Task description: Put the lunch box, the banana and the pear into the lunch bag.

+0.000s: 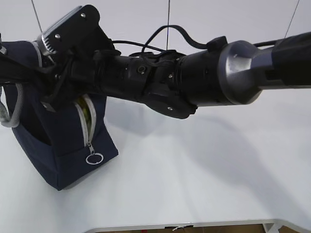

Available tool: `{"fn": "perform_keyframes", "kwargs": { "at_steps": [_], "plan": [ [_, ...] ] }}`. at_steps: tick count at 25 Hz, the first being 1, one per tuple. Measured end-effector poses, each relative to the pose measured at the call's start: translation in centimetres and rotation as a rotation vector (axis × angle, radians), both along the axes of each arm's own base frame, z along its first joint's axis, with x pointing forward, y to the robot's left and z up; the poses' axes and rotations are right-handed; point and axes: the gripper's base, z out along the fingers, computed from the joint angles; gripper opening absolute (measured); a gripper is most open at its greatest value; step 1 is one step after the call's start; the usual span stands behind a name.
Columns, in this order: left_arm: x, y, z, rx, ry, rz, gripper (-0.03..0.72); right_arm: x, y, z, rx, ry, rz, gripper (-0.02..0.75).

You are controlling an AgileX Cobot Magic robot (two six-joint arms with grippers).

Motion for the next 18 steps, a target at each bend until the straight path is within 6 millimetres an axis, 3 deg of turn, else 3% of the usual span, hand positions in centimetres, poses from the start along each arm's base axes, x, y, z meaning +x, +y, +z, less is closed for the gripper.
{"fn": "perform_keyframes", "kwargs": {
  "at_steps": [3, 7, 18],
  "plan": [
    [0.0, 0.0, 0.0, 0.0, 0.0, 0.0, 0.001, 0.0, 0.0, 0.1, 0.004, 0.002, -0.001, 0.435],
    [0.0, 0.0, 0.0, 0.001, -0.001, -0.001, 0.001, 0.1, -0.2, 0.3, -0.022, 0.015, -0.021, 0.452],
    [0.0, 0.0, 0.0, 0.001, -0.001, -0.001, 0.001, -0.7, -2.9, 5.2, -0.016, 0.206, -0.206, 0.454]
  ]
}}
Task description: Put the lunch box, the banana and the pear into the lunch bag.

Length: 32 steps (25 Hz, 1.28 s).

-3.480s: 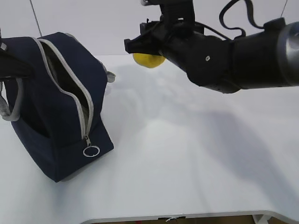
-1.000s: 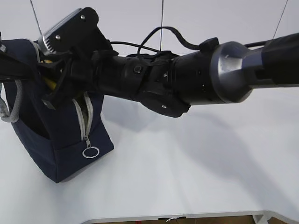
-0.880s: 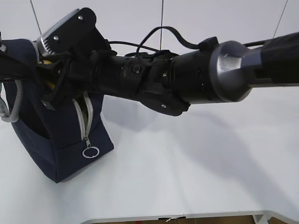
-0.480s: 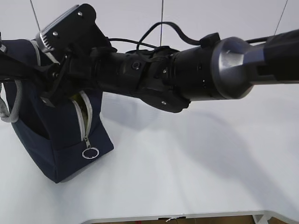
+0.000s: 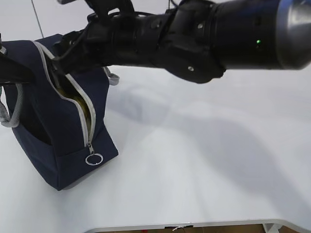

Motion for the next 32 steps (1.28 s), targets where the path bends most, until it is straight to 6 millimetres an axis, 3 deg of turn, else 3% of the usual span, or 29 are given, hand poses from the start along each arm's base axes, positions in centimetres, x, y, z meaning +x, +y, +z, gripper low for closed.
{"fn": "perform_keyframes", "kwargs": {
  "at_steps": [3, 10, 16, 27, 32],
  "plan": [
    [0.0, 0.0, 0.0, 0.0, 0.0, 0.0, 0.001, 0.4, -0.4, 1.0, -0.02, 0.062, -0.077, 0.454],
    [0.0, 0.0, 0.0, 0.004, -0.004, -0.004, 0.001, 1.4, -1.3, 5.4, -0.043, 0.15, -0.246, 0.454],
    [0.0, 0.0, 0.0, 0.009, -0.008, -0.009, 0.001, 1.6, -2.4, 8.7, -0.073, 0.256, -0.249, 0.454],
    [0.0, 0.0, 0.0, 0.021, -0.018, -0.019, 0.001, 4.6, -2.7, 8.4, -0.172, 0.461, 0.003, 0.454],
    [0.0, 0.0, 0.0, 0.021, -0.019, -0.02, 0.001, 5.7, -1.2, 6.3, -0.214, 0.554, 0.085, 0.429]
  ]
}}
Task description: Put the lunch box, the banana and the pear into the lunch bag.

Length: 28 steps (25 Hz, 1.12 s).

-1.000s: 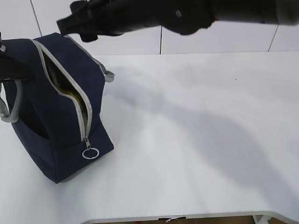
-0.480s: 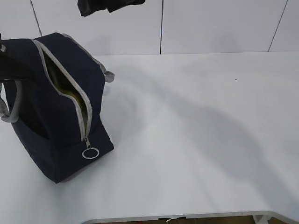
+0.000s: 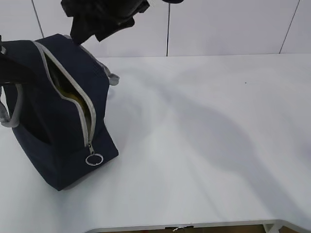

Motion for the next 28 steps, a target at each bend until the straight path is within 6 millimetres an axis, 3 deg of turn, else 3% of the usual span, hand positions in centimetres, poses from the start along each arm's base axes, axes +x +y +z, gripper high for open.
{"fn": "perform_keyframes", "kwargs": {
  "at_steps": [6, 19, 28],
  "plan": [
    [0.0, 0.0, 0.0, 0.001, -0.001, -0.001, 0.001, 1.4, 0.9, -1.8, -0.009, 0.018, 0.008, 0.397],
    [0.0, 0.0, 0.0, 0.001, -0.001, -0.001, 0.001, 2.3, 2.2, -4.7, 0.019, 0.071, 0.047, 0.388],
    [0.0, 0.0, 0.0, 0.002, -0.002, 0.0, 0.001, 2.3, 2.2, -4.3, 0.034, 0.053, 0.064, 0.167]
  ]
}}
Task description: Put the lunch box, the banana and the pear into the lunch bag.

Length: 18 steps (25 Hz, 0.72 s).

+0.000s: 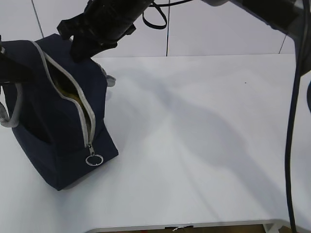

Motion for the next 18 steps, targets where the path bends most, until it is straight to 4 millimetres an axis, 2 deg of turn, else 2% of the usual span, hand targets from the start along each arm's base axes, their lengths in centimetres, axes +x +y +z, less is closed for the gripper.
{"fn": "perform_keyframes", "kwargs": {
  "at_steps": [3, 7, 18],
  "plan": [
    [0.01, 0.01, 0.0, 0.0, -0.001, 0.001, 0.001, 0.02, 0.01, 0.01, 0.0, -0.006, 0.003, 0.125],
    [0.03, 0.02, 0.01, 0.012, -0.012, -0.007, 0.001, 0.04, 0.02, 0.03, -0.003, -0.021, 0.015, 0.027],
    [0.27, -0.34, 0.47, 0.01, -0.089, -0.031, 0.001, 0.21, -0.02, 0.12, -0.005, -0.047, 0.011, 0.019]
  ]
}}
